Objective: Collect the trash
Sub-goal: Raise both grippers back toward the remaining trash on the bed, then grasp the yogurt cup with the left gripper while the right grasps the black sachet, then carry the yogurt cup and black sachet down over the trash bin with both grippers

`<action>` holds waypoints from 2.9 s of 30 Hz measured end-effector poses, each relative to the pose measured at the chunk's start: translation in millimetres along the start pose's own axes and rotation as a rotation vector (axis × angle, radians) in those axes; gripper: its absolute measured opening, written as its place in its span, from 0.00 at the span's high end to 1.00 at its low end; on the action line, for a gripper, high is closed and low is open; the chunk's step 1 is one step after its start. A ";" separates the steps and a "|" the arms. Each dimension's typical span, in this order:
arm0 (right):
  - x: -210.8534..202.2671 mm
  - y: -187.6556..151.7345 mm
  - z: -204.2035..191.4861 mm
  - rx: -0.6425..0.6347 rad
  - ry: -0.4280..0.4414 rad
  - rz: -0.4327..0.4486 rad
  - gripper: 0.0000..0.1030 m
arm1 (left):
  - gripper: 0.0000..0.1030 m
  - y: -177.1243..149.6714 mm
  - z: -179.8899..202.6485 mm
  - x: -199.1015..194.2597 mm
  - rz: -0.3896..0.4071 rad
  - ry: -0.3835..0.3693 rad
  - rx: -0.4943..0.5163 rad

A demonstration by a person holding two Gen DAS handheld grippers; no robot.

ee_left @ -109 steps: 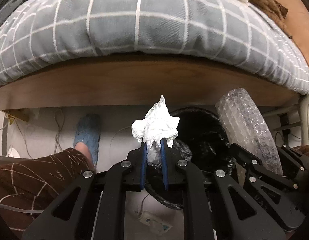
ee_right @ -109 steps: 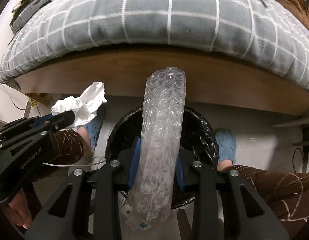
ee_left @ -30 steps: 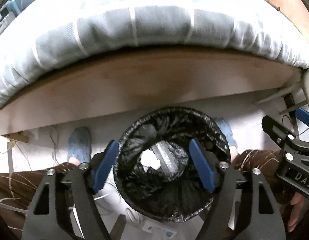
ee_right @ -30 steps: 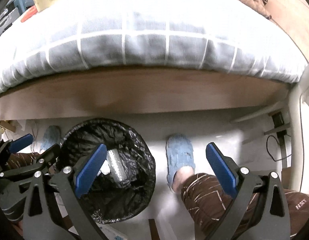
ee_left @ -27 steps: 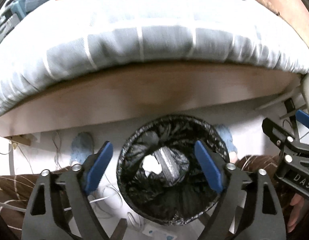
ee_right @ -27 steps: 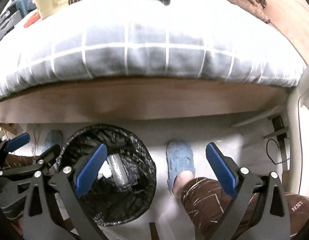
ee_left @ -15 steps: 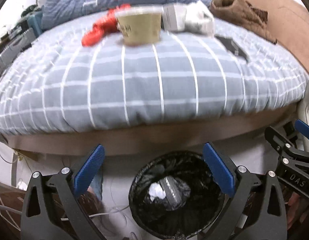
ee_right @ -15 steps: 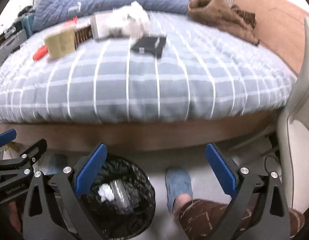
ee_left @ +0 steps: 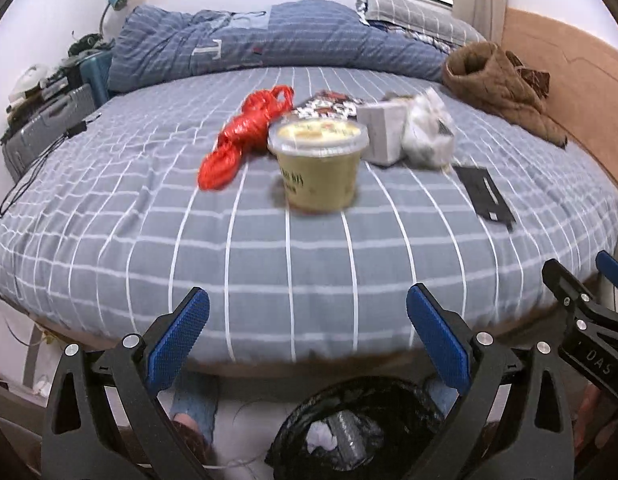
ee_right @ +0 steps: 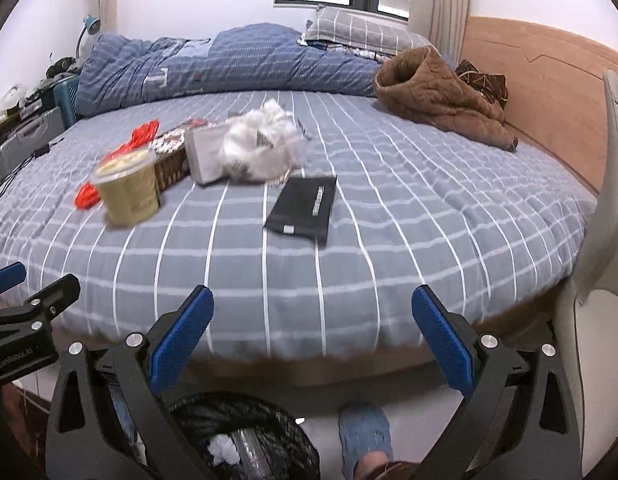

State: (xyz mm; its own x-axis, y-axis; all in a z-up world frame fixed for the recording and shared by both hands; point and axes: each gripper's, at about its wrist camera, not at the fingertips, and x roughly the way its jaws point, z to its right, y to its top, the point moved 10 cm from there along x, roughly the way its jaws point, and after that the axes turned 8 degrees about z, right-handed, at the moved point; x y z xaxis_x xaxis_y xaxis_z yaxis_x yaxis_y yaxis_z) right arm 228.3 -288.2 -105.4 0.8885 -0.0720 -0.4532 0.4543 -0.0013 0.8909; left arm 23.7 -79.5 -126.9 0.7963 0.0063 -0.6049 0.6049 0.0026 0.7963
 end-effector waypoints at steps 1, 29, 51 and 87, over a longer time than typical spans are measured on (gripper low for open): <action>5.5 4.0 -0.3 0.000 0.001 0.002 0.07 | 0.06 4.9 -0.4 3.1 0.005 0.001 -0.002; 131.7 36.3 3.9 0.037 -0.010 -0.153 0.09 | 0.06 65.8 -3.5 109.0 -0.015 -0.010 0.001; 162.8 20.0 -5.2 0.076 0.047 -0.262 0.49 | 0.29 70.4 12.5 133.1 -0.026 -0.041 0.011; 70.7 48.4 -7.0 0.044 0.066 -0.108 0.53 | 0.29 70.0 10.2 56.1 0.020 -0.062 -0.017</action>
State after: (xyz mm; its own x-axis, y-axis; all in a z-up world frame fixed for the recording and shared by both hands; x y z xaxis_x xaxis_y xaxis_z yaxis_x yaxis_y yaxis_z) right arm 313.6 -286.3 -94.6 0.8376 -0.0030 -0.5462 0.5454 -0.0497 0.8367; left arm 110.8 -89.2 -105.1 0.8074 -0.0552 -0.5874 0.5891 0.0205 0.8078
